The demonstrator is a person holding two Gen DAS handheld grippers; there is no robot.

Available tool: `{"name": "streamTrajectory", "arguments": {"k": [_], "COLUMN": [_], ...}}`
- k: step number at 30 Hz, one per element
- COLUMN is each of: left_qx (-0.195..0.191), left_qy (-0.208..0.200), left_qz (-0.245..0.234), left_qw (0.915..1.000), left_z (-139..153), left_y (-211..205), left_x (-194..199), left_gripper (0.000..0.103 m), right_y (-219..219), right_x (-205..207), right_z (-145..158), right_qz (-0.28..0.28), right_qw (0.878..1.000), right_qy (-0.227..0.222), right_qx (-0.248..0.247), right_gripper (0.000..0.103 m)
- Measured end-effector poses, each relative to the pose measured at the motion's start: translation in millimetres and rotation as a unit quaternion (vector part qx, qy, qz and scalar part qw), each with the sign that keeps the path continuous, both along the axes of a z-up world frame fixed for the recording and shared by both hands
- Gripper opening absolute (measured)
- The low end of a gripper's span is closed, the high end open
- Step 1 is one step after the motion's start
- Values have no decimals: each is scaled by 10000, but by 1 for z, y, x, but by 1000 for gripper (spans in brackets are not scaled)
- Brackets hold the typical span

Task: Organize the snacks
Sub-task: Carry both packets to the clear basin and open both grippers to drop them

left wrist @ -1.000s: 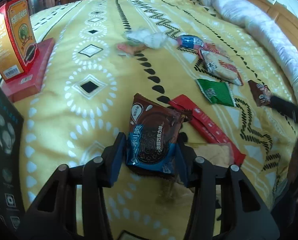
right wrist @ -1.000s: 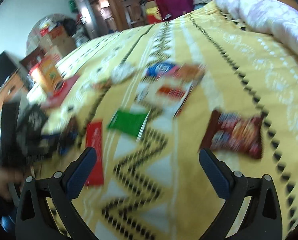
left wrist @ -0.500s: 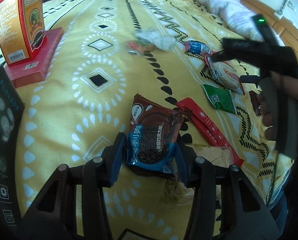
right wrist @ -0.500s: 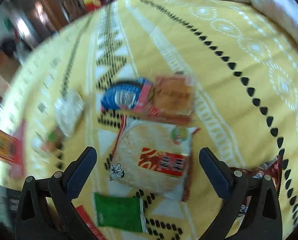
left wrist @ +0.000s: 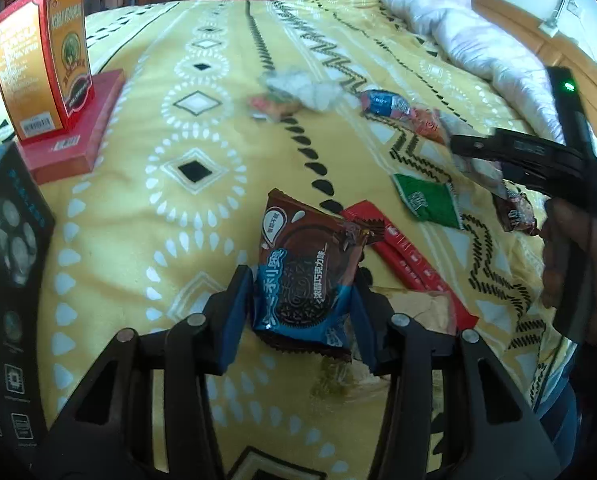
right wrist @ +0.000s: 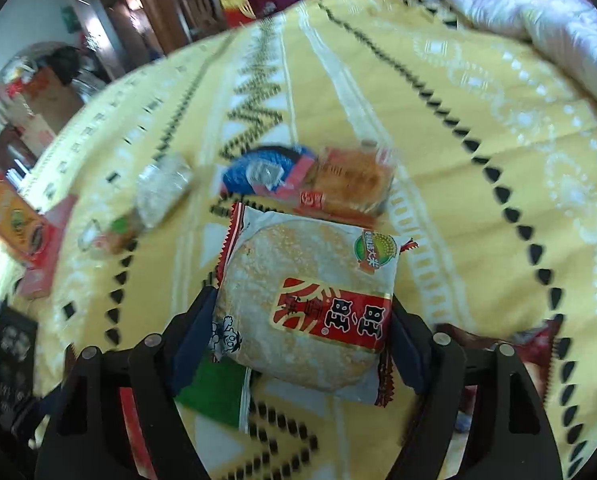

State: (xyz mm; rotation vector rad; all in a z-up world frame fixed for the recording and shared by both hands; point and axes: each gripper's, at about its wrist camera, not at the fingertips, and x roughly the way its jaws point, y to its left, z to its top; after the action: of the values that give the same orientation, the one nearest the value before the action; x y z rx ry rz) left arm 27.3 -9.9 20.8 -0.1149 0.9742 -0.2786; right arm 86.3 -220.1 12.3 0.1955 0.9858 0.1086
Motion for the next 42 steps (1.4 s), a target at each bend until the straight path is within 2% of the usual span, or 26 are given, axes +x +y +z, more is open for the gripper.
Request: {"name": "streamTrajectory", "arguments": {"k": [6,9,13,18,22,27,29,32,34,39,42], "left_qx": [-198,-235,-92,284,432,494,468,401,393,233,148], "left_qy": [-430,-789,-1236,-1706,-1866,-1907,-1875,-1732,-1552,-1134,-1058], "left_qz": [179,342,703,1443,2221,3169,3529,3931,4153,4463,4532], "left_qw": [9987,9960,9898,9743,9560,9278,9155,9021,8955,8873,8850], "left_z": [45,84,132,182,207,219,217,208,197,166,160], "left_y": [12,27,57,122,192,270,298,329,346,375,390], "left_x": [-9,-17,-28,-53,-76,-106,-119,-133,-140,-157,-169], "left_gripper": [47,47,47,47,47,47,47,47,47,47,47], "right_y": [1,22,65,140,207,298,335,387,424,492,526], "right_x": [-41,-47,-56,-67,-76,-94,-104,-119,-126,-156,-178], "right_z": [48,78,119,173,204,231,238,241,238,233,224], "right_qz": [351,678,1203,1978,2601,3370,3642,4029,4274,4702,4963], "right_qw": [9979,9943,9849,9643,9447,9167,9058,8910,8815,8629,8506], "right_qy": [-467,-749,-1140,-1553,-1728,-1705,-1653,-1515,-1390,-1178,-1061], "right_qx": [265,335,501,834,1006,1304,1399,1445,1450,1429,1373], "right_gripper": [81,81,81,81,81,82,82,82,82,82,82]}}
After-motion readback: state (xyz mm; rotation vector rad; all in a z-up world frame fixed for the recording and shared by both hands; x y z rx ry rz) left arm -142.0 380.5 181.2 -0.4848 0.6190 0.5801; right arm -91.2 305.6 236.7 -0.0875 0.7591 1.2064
